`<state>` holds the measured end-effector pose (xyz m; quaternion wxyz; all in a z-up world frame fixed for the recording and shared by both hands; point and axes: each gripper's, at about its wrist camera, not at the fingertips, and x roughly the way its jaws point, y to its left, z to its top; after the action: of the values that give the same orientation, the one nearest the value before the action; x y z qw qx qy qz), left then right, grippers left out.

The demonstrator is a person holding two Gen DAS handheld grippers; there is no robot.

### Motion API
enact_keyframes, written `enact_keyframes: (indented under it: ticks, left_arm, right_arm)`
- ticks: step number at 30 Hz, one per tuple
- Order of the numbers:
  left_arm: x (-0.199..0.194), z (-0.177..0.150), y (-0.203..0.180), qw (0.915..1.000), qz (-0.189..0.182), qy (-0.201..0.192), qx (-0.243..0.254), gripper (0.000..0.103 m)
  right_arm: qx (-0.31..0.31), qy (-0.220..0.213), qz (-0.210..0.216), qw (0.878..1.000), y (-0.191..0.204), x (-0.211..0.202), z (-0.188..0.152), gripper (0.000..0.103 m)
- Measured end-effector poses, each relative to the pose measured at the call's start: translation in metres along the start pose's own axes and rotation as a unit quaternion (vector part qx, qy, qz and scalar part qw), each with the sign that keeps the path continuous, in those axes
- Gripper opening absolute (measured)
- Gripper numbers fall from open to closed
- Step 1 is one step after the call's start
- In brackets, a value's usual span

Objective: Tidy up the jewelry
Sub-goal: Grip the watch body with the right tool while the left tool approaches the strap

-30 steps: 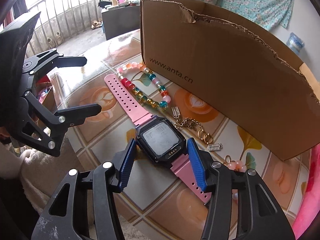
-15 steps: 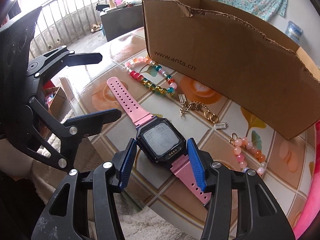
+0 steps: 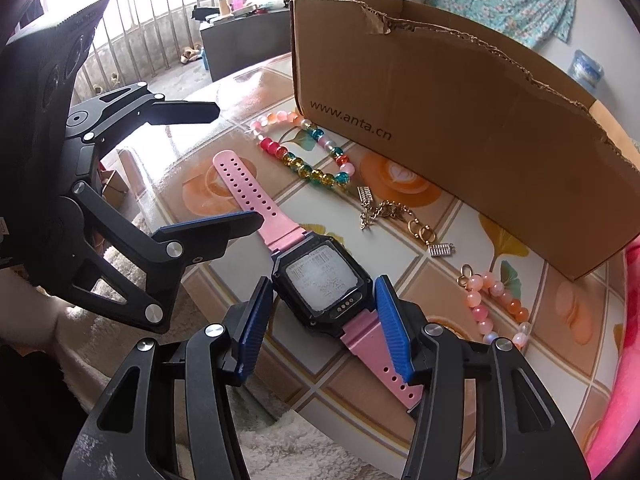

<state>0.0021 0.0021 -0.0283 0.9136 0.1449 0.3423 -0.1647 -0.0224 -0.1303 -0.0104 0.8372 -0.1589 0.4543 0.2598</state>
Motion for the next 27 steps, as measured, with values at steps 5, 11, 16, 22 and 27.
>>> enact_keyframes:
  ticks: [5, 11, 16, 22, 27]
  left_arm:
    - [0.001, -0.002, 0.002, 1.0000, 0.001, 0.001, 0.004, 0.096]
    - [0.002, -0.004, 0.001, 0.9999, 0.002, 0.005, 0.009, 0.096]
    - [0.002, -0.005, 0.001, 0.9999, 0.003, 0.006, 0.011, 0.096]
    - [-0.001, -0.009, -0.002, 0.9998, 0.003, 0.004, 0.021, 0.096]
    - [-0.004, -0.010, -0.007, 0.9993, 0.003, 0.001, 0.038, 0.096]
  right_arm:
    - [-0.005, 0.003, 0.001, 1.000, 0.001, 0.003, 0.001, 0.049]
    - [-0.004, 0.007, 0.008, 1.000, 0.000, 0.006, 0.003, 0.049]
    - [-0.002, 0.011, 0.016, 1.000, -0.002, 0.009, 0.004, 0.049]
    - [-0.003, 0.020, 0.027, 0.999, -0.007, 0.012, 0.008, 0.048]
    - [-0.007, 0.030, 0.042, 0.999, -0.011, 0.014, 0.013, 0.048]
